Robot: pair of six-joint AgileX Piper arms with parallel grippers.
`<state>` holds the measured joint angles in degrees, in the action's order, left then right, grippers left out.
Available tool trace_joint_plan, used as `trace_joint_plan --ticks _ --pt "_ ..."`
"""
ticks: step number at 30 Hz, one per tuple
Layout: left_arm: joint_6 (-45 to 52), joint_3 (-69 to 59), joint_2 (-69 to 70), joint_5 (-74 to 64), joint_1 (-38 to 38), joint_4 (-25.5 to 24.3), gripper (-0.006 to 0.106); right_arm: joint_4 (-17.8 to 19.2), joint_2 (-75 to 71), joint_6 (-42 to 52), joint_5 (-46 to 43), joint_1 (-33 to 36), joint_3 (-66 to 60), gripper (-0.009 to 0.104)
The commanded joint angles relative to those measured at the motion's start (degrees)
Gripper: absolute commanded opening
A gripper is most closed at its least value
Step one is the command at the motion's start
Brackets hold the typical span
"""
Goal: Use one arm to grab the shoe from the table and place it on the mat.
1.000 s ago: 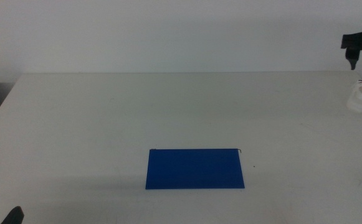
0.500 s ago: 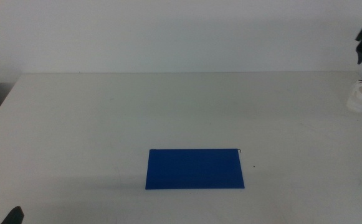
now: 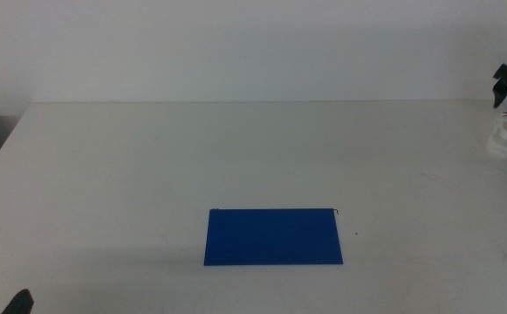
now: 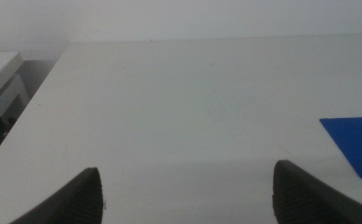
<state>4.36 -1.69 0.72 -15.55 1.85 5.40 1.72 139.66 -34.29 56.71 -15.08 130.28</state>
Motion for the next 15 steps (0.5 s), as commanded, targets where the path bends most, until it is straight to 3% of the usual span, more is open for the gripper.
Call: trace_joint_plan --ticks 1,11,15 --pt "-0.3 -0.4 0.8 4.6 0.2 0.5 0.094 0.6 -2.7 0.6 -1.5 -0.3 2.9 0.075" --pt "-0.3 -0.4 0.8 4.6 0.2 0.5 0.094 0.3 1.0 0.3 -2.9 -0.1 3.3 0.069" --pt "-0.3 -0.4 0.8 4.6 0.2 0.5 0.094 0.2 1.1 0.3 -3.0 -0.1 3.2 0.052"
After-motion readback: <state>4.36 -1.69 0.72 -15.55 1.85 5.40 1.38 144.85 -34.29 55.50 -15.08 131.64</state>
